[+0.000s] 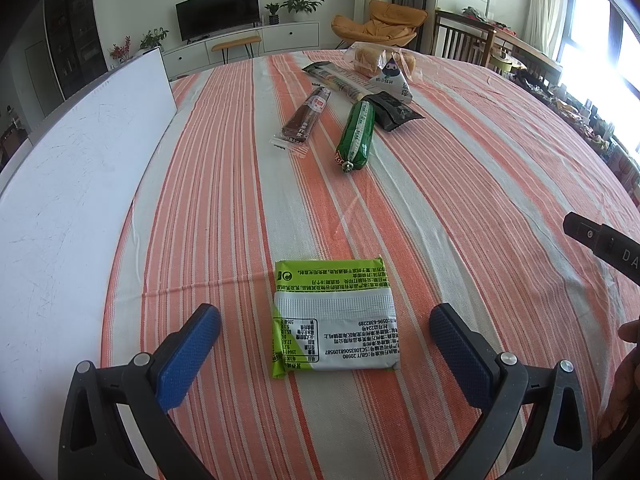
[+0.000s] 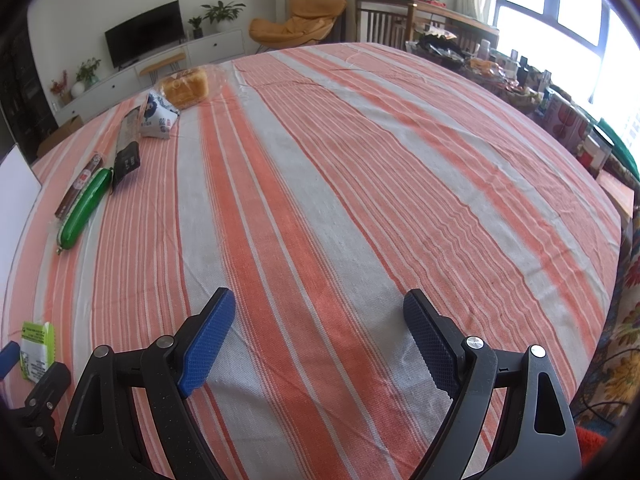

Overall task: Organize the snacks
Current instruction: 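Grasp the green sausage with the right gripper while the left grasps the green-and-white packet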

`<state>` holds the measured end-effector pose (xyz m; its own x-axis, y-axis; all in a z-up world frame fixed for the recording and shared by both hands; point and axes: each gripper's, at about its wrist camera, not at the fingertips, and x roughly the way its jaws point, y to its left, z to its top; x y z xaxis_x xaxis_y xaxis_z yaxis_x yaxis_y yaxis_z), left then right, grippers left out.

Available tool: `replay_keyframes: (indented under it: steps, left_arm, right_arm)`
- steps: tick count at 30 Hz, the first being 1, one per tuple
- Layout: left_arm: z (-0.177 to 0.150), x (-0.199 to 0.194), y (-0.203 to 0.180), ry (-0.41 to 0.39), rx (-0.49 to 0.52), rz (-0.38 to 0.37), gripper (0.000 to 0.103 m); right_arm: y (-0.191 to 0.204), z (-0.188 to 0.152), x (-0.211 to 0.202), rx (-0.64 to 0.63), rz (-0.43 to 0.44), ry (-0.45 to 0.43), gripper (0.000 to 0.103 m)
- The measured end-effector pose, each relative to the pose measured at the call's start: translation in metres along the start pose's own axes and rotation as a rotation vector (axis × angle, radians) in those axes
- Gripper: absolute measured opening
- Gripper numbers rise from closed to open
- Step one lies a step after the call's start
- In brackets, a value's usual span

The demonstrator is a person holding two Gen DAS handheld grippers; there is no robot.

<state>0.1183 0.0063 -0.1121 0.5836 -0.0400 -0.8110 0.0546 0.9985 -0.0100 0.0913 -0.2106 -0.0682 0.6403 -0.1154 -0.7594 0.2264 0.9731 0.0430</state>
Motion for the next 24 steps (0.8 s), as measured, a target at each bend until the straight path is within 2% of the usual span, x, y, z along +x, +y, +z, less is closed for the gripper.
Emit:
replay_keyframes:
  steps: [2, 4, 8, 11, 13, 17, 18, 19, 20, 21, 23, 24]
  left_arm:
    - [0.0, 0.0, 0.0, 0.0, 0.0, 0.0, 0.103]
    - [0.0, 0.0, 0.0, 0.0, 0.0, 0.0, 0.103]
    - [0.0, 0.0, 0.0, 0.0, 0.0, 0.0, 0.103]
    - [0.0, 0.0, 0.0, 0.0, 0.0, 0.0, 0.103]
    - [0.0, 0.0, 0.0, 0.0, 0.0, 0.0, 0.103]
    - [0.0, 0.0, 0.0, 0.0, 0.0, 0.0, 0.103]
    - [0.0, 0.0, 0.0, 0.0, 0.0, 0.0, 0.103]
    - [0.0, 0.0, 0.0, -0.001, 0.0, -0.001, 0.103]
    - [0.0, 0.0, 0.0, 0.0, 0.0, -0.001, 0.103]
    - [0.0, 0.001, 0.0, 0.0, 0.0, -0.001, 0.103]
    - [0.0, 0.001, 0.0, 0.0, 0.0, -0.002, 0.103]
    - [0.0, 0.001, 0.0, 0.0, 0.0, -0.002, 0.103]
  right_arm:
    - [-0.006, 0.004, -0.01, 0.04, 0.095, -0.037, 0.088]
    - [0.003, 0.014, -0.011, 0.008, 0.229, -0.005, 0.089]
    - [0.055, 0.044, 0.003, -0.105, 0.477, 0.17, 0.089]
    - [0.107, 0.061, 0.026, -0.146, 0.557, 0.312, 0.086]
    - [0.139, 0.071, 0.043, -0.189, 0.528, 0.367, 0.086]
    - [0.191, 0.085, 0.073, -0.259, 0.432, 0.415, 0.085]
    - [0.201, 0.084, 0.082, -0.279, 0.403, 0.444, 0.082]
    - [0.209, 0.08, 0.09, -0.298, 0.373, 0.477, 0.075]
    - [0.215, 0.08, 0.086, -0.333, 0.334, 0.441, 0.064]
    - [0.22, 0.076, 0.087, -0.362, 0.317, 0.452, 0.035]
    - [0.219, 0.071, 0.084, -0.371, 0.317, 0.459, 0.024]
    - [0.214, 0.068, 0.082, -0.372, 0.329, 0.468, 0.023]
